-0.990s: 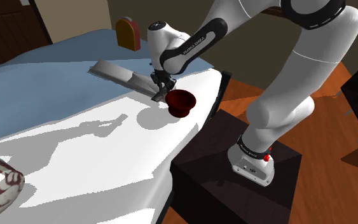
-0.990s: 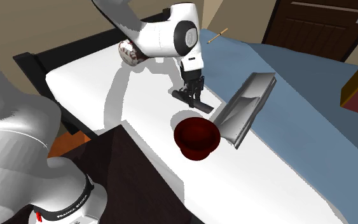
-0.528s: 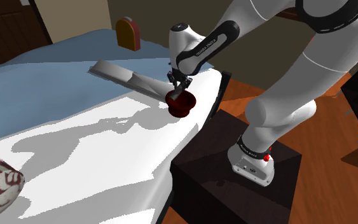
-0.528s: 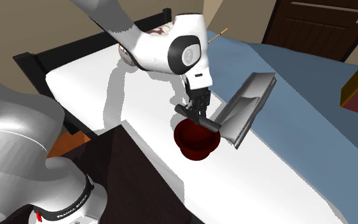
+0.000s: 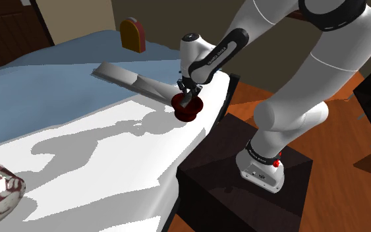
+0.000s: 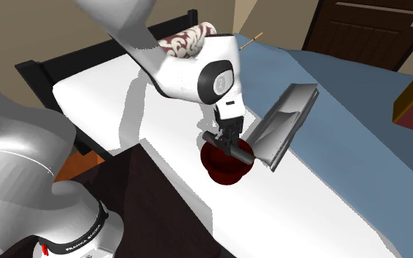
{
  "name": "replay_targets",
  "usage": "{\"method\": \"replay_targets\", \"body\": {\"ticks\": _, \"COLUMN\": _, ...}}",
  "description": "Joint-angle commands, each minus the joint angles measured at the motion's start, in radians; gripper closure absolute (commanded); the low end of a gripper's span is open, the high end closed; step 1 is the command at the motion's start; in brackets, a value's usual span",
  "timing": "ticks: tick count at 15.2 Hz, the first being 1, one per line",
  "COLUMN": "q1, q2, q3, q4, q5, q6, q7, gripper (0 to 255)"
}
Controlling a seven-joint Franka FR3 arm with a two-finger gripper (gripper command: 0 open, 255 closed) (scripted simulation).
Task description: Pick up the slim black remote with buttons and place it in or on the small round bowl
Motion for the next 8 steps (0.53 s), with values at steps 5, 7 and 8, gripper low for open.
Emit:
{"method": "replay_targets", "body": {"ticks": 5, "q1": -0.004, "q2": 0.08, "q3": -0.015, "q4": 0.004, "q5": -0.12, "q6": 0.047, "q7": 0.095, "gripper": 255}}
{"method": "replay_targets", "body": {"ticks": 7, "q1": -0.004, "q2": 0.08, "q3": -0.015, "q4": 0.004, "q5": -0.12, "q6": 0.047, "q7": 0.095, "gripper": 255}}
{"method": "replay_targets", "body": {"ticks": 8, "q1": -0.004, "q2": 0.08, "q3": -0.015, "q4": 0.004, "q5": -0.12, "q6": 0.047, "q7": 0.095, "gripper": 255}}
